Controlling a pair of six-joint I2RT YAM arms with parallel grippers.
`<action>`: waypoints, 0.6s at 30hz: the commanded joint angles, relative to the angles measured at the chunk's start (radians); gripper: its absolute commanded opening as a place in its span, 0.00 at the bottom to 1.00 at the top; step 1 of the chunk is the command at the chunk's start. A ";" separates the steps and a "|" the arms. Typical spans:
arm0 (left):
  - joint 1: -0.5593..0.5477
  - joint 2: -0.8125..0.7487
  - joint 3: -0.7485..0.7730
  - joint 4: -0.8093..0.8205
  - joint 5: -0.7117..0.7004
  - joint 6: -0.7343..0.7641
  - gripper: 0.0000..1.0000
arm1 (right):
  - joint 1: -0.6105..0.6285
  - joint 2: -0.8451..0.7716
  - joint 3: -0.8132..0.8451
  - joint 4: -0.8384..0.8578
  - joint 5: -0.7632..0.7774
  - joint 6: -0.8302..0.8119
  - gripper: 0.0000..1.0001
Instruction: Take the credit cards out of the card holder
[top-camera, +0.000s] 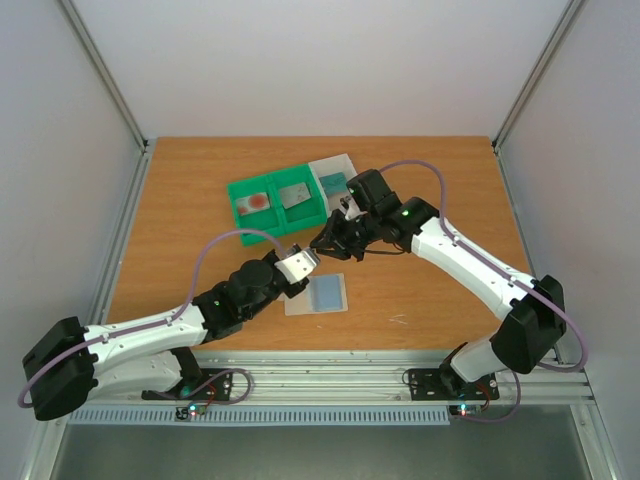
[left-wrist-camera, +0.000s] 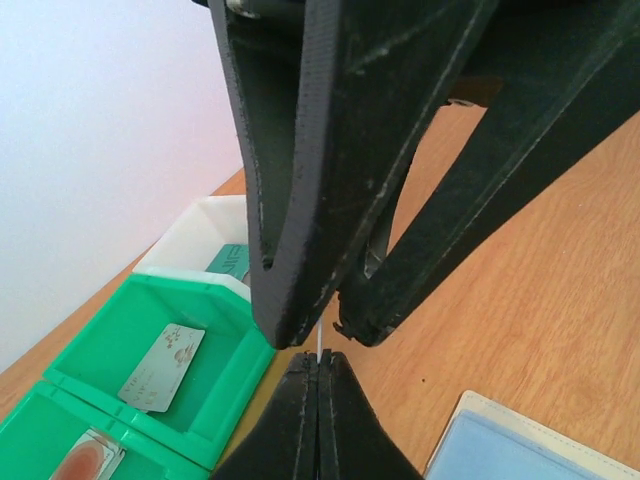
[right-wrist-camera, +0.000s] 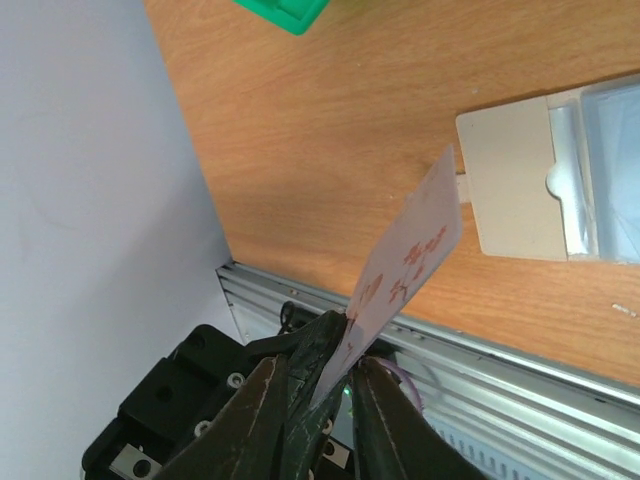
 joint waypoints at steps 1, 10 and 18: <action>-0.007 -0.002 -0.009 0.096 -0.033 0.017 0.00 | 0.009 0.011 -0.009 0.033 -0.019 0.012 0.15; -0.007 -0.019 -0.016 0.088 -0.068 -0.010 0.00 | 0.010 -0.005 -0.063 0.087 -0.010 -0.034 0.01; -0.003 -0.127 -0.030 -0.068 -0.171 -0.242 0.37 | -0.006 -0.068 -0.227 0.298 0.089 -0.163 0.01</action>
